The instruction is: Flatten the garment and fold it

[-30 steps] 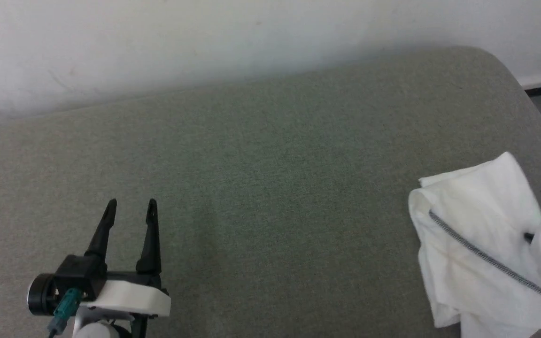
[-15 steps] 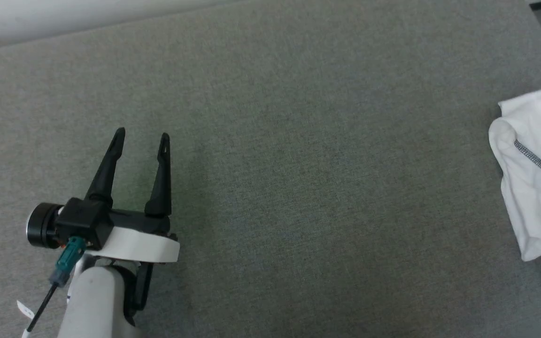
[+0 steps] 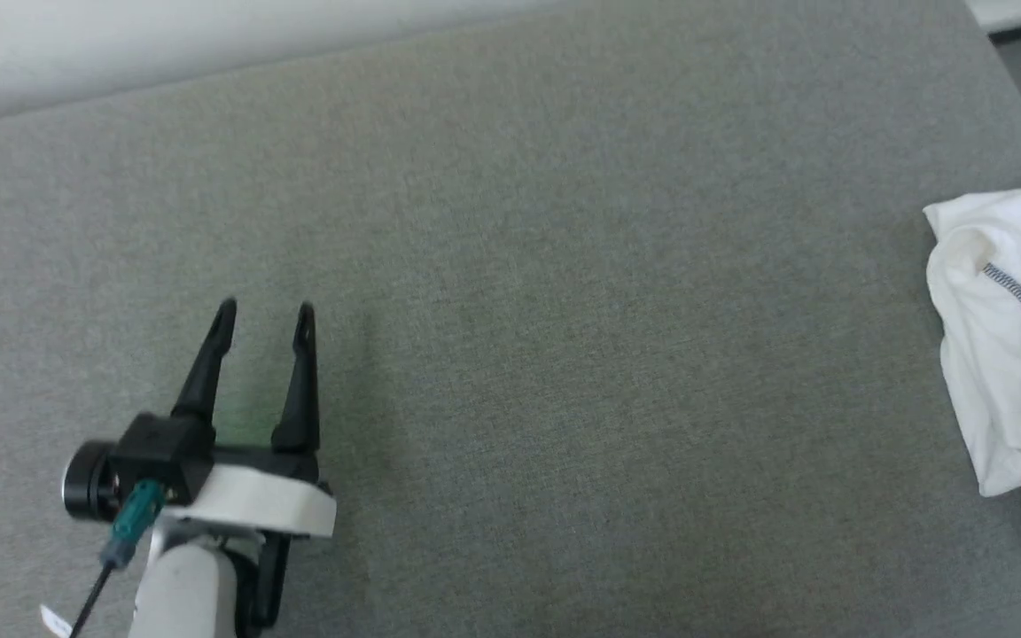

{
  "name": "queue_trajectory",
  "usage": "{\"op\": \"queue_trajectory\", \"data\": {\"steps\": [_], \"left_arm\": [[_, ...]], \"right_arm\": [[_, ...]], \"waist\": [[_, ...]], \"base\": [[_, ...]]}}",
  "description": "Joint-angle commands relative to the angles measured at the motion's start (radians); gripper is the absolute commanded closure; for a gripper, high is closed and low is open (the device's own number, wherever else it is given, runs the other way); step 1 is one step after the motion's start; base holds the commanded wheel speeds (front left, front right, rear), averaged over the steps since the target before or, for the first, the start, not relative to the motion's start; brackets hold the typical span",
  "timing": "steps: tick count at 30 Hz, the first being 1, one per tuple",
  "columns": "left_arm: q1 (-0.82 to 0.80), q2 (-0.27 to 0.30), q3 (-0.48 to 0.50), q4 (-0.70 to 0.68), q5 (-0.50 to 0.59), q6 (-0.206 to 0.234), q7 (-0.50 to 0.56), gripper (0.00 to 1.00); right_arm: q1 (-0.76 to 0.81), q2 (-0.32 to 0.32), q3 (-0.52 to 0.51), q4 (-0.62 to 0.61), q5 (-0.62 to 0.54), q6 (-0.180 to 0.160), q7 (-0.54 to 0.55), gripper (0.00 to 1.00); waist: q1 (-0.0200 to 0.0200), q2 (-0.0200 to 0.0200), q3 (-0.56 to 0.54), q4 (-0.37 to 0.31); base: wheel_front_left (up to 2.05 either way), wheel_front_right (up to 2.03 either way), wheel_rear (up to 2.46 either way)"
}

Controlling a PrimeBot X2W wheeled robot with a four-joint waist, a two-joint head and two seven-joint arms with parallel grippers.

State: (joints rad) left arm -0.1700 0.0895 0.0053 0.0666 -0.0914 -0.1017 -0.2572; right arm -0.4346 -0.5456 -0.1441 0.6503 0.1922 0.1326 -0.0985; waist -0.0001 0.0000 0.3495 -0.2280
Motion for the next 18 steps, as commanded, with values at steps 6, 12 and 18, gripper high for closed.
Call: {"op": "queue_trajectory", "data": {"steps": [6, 12, 18], "left_arm": [[0.095, -0.016, 0.021, 0.030, -0.029, 0.011, -0.005, 0.00], [0.120, -0.021, 0.028, 0.056, -0.030, 0.007, -0.005, 0.00], [0.133, -0.021, 0.054, 0.061, -0.042, -0.001, -0.005, 0.00]], "right_arm": [[0.176, 0.158, 0.019, -0.206, -0.008, -0.002, -0.025, 0.00], [0.287, 0.311, 0.065, -0.379, 0.017, -0.002, -0.016, 0.00], [0.342, 0.419, 0.116, -0.493, 0.008, -0.002, -0.037, 0.00]], "waist": [[0.0001, 0.0000, -0.196, 0.100], [0.0001, 0.0000, -0.237, 0.170], [0.0001, 0.0000, -0.259, 0.226]], "base": [[0.00, 0.00, 0.00], [0.00, 0.00, 0.00], [0.00, 0.00, 0.00]]}}
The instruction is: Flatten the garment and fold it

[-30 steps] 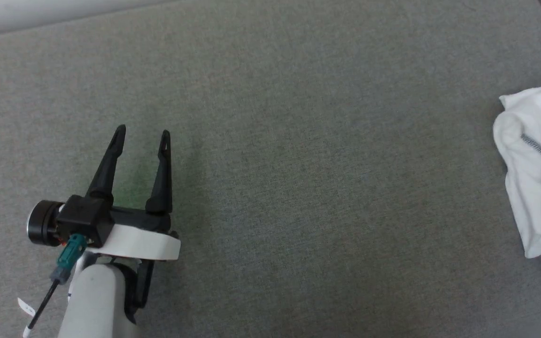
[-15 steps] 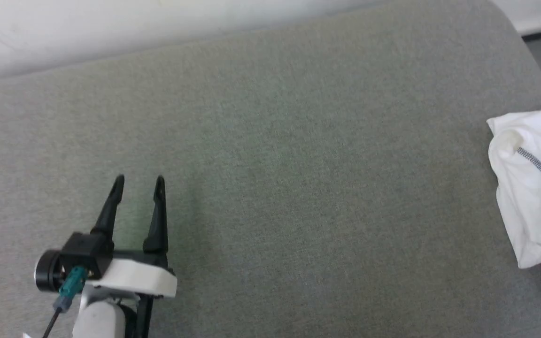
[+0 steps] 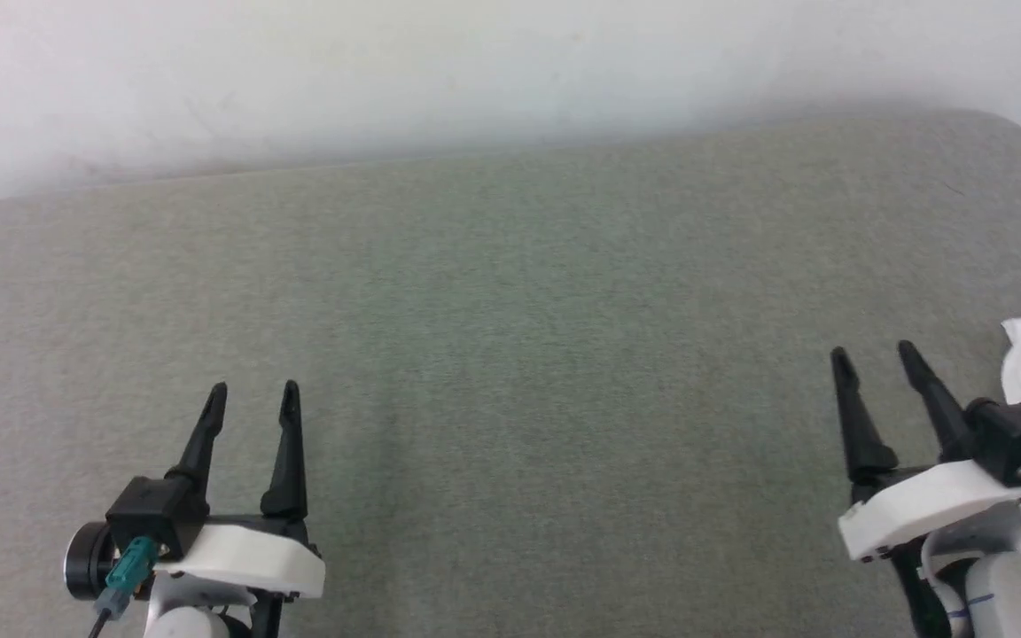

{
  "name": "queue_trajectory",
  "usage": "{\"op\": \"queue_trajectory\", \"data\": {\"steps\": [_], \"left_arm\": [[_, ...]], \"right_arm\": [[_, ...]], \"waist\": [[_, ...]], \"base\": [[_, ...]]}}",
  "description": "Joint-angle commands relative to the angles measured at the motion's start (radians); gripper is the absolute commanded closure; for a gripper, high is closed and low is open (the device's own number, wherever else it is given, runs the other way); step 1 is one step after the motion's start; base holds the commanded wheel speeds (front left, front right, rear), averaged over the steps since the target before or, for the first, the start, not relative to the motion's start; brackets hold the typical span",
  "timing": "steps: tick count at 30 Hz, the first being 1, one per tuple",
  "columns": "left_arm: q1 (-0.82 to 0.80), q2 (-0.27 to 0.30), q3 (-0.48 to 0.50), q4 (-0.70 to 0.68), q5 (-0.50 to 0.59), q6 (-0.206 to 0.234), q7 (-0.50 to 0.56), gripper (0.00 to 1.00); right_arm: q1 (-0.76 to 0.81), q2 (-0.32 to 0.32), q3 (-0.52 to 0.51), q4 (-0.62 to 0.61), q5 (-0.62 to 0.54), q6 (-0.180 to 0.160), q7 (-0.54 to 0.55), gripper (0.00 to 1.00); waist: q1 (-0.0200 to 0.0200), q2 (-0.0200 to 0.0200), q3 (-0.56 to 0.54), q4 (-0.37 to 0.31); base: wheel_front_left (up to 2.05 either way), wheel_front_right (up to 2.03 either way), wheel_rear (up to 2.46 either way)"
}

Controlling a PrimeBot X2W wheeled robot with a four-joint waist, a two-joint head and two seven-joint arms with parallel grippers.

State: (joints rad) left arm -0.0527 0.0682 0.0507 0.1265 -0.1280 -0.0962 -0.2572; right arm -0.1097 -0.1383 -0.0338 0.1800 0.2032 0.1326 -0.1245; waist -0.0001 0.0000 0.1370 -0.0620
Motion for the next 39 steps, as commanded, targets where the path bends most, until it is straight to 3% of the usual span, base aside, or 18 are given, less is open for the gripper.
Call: {"op": "queue_trajectory", "data": {"steps": [1, 8, 24, 25, 39], "left_arm": [[0.018, 0.003, 0.012, 0.002, -0.003, -0.008, -0.005, 0.00], [0.048, 0.026, 0.017, 0.014, 0.016, -0.020, -0.005, 0.00], [0.085, 0.038, 0.000, 0.028, 0.009, -0.032, -0.005, 0.00], [0.075, 0.035, 0.002, 0.027, 0.005, -0.026, 0.000, 1.00], [0.072, 0.029, -0.002, 0.013, 0.016, -0.016, 0.024, 1.00]], "right_arm": [[0.026, 0.022, 0.011, -0.042, -0.008, -0.002, -0.016, 0.00], [0.116, 0.060, 0.021, -0.155, -0.063, -0.002, -0.018, 0.00], [0.214, 0.087, 0.012, -0.202, -0.060, -0.002, -0.009, 0.00], [0.202, 0.083, 0.011, -0.197, -0.061, 0.000, -0.008, 1.00], [0.194, 0.083, 0.012, -0.195, -0.074, 0.000, 0.004, 1.00]], "waist": [[0.0001, 0.0000, -0.050, 0.067], [0.0001, 0.0000, -0.083, 0.087], [0.0001, 0.0000, -0.101, 0.070], [0.0001, 0.0000, -0.101, 0.070], [0.0002, 0.0000, -0.105, 0.069]], "base": [[0.00, 0.00, 0.00], [0.00, 0.00, 0.00], [0.00, 0.00, 0.00], [0.00, 0.00, 0.00], [0.00, 0.00, 0.00]]}}
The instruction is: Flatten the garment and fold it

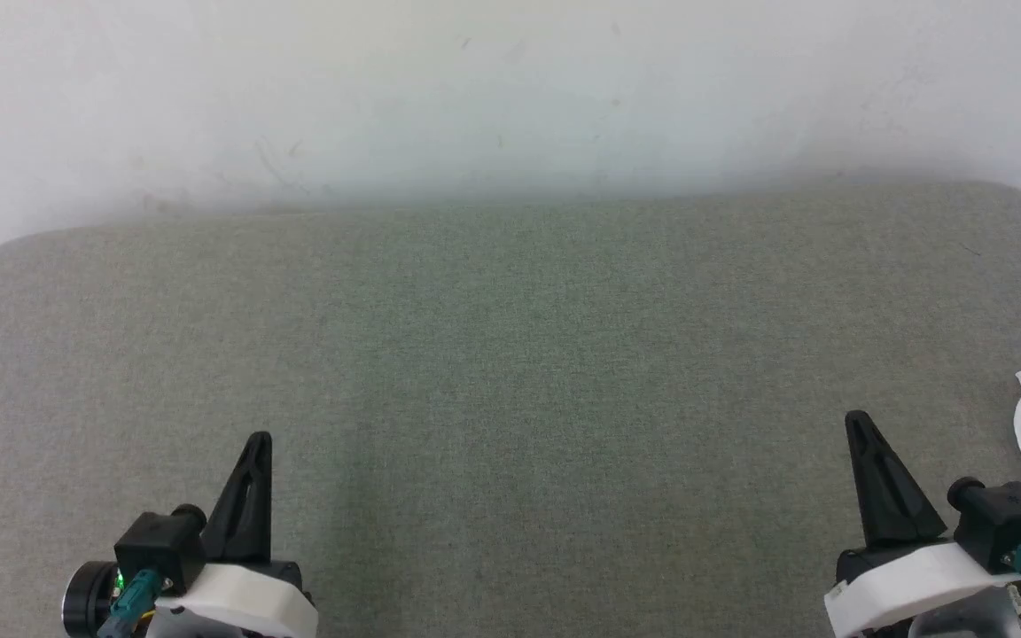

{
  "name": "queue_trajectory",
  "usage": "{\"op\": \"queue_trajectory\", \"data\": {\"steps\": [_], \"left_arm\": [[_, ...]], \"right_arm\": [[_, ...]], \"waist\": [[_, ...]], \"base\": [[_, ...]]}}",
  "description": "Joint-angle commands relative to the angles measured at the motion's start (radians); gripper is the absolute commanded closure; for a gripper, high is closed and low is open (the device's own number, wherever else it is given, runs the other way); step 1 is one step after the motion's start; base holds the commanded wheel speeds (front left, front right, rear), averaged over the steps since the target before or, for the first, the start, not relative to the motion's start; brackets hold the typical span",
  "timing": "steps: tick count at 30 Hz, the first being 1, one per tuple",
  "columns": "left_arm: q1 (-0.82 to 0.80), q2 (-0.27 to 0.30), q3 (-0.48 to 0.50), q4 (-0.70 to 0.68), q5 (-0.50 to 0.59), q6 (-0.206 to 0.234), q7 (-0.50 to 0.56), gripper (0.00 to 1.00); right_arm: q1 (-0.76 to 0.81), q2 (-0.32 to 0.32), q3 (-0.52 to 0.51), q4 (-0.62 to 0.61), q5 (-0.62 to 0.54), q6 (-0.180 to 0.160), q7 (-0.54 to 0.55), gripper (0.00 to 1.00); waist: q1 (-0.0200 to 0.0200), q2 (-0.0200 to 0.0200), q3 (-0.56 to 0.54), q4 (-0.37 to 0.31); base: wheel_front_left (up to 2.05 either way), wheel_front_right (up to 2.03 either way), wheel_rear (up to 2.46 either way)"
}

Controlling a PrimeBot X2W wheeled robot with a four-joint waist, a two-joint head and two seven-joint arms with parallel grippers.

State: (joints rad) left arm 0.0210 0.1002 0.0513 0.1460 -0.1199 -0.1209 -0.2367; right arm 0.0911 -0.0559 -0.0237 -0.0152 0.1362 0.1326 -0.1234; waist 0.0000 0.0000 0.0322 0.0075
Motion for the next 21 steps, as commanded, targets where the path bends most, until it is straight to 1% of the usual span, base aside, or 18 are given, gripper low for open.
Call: {"op": "queue_trajectory", "data": {"steps": [1, 21], "left_arm": [[-0.002, -0.003, -0.003, -0.008, 0.009, 0.010, 0.006, 1.00], [-0.005, -0.011, -0.012, -0.032, 0.028, 0.030, 0.046, 1.00]], "right_arm": [[-0.008, 0.001, 0.002, 0.001, -0.008, 0.000, 0.004, 1.00], [-0.022, 0.001, 0.006, 0.003, -0.031, 0.000, 0.025, 1.00]], "waist": [[0.0000, 0.0000, 0.000, 0.000], [0.0000, 0.0000, -0.006, -0.001]], "base": [[0.00, 0.00, 0.00], [0.00, 0.00, 0.00]]}}
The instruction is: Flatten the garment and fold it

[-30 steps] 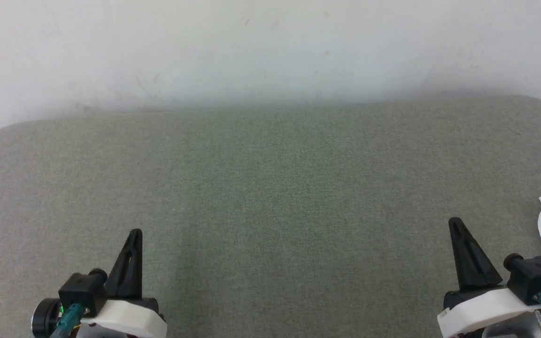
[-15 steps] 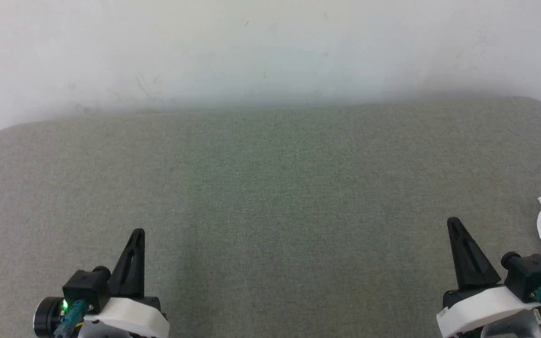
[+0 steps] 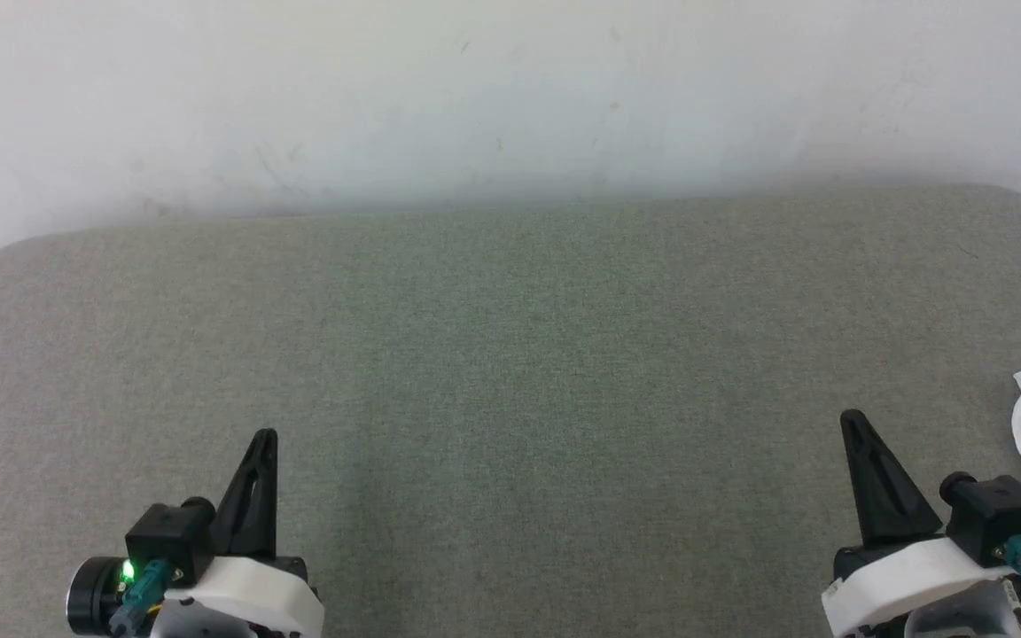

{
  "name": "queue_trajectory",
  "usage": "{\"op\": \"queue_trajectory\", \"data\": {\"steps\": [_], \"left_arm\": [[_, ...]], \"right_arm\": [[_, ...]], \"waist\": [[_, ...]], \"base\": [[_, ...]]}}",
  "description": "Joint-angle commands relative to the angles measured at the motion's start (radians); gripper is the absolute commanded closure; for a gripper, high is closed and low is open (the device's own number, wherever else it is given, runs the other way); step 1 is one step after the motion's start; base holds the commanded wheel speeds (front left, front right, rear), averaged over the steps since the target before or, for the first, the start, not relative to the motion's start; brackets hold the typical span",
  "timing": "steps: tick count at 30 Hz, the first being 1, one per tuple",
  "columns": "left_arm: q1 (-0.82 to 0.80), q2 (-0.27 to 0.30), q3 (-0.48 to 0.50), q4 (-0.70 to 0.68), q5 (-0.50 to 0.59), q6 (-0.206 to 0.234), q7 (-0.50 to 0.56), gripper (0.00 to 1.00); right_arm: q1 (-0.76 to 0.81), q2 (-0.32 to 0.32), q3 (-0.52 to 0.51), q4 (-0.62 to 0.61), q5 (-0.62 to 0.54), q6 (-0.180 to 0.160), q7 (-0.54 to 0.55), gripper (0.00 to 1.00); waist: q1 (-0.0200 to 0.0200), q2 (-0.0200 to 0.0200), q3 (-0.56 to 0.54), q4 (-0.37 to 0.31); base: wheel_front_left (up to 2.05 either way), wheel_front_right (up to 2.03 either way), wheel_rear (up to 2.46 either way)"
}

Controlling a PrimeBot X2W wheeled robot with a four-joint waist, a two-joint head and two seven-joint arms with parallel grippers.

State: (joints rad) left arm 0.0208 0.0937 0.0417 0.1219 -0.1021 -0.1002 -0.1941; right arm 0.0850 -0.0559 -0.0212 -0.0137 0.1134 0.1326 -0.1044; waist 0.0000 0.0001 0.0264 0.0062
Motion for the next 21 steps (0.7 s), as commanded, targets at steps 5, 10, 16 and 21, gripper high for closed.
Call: {"op": "queue_trajectory", "data": {"steps": [5, 10, 16, 21], "left_arm": [[-0.006, -0.007, -0.004, -0.014, 0.015, 0.014, 0.014, 1.00], [-0.007, -0.009, -0.006, -0.020, 0.020, 0.019, 0.024, 1.00], [-0.008, -0.011, -0.009, -0.028, 0.026, 0.025, 0.037, 1.00], [-0.009, -0.014, -0.011, -0.034, 0.031, 0.030, 0.047, 1.00]], "right_arm": [[-0.020, 0.002, 0.004, 0.002, -0.014, -0.001, 0.011, 1.00], [-0.024, 0.002, 0.005, 0.003, -0.019, -0.001, 0.016, 1.00], [-0.028, 0.002, 0.006, 0.004, -0.026, -0.001, 0.023, 1.00], [-0.032, 0.002, 0.007, 0.004, -0.032, -0.001, 0.028, 1.00]], "waist": [[0.0000, -0.0001, -0.002, 0.000], [0.0000, -0.0001, -0.003, -0.001], [0.0000, -0.0001, -0.005, -0.001], [0.0000, -0.0001, -0.006, -0.001]], "base": [[0.00, 0.00, 0.00], [0.00, 0.00, 0.00], [0.00, 0.00, 0.00], [0.00, 0.00, 0.00]]}}
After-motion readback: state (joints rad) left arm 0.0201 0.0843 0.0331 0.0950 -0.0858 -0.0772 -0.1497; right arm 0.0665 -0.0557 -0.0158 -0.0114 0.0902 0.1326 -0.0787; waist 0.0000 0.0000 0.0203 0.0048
